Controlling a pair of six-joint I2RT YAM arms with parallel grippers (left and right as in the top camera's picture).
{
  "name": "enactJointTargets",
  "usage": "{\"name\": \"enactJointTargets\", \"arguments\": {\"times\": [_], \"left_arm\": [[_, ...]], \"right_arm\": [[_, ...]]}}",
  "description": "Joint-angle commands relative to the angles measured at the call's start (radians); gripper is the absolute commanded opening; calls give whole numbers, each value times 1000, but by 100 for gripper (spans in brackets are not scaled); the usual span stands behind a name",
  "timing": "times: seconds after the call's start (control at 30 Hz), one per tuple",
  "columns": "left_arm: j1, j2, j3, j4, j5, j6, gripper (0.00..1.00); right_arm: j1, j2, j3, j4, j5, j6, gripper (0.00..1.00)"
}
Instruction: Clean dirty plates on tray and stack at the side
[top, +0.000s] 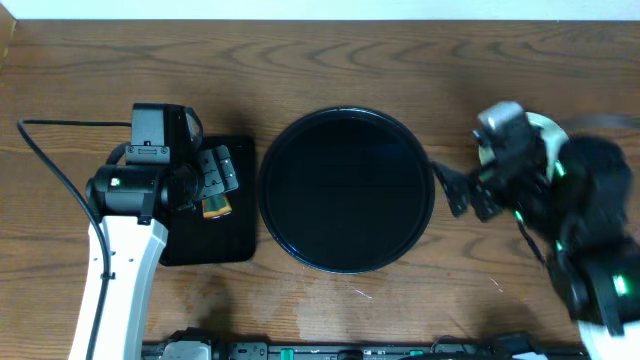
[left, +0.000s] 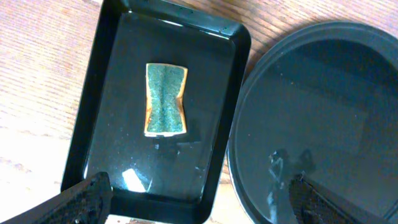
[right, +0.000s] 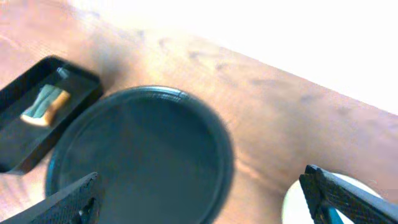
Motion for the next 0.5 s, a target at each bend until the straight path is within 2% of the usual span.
{"name": "enactJointTargets", "arguments": {"times": [0.0,0.2,0.47], "left_arm": [[6,-9,7,0,-15,10,92],[6,-9,7,0,-15,9,92],[6,-9,7,0,-15,10,92]], "right_arm": [[-32,-117,-117,5,77,-47,99],[-77,-386,-389,115,84,-51,99],[-84,-655,-631,174,109,-51,99]]}}
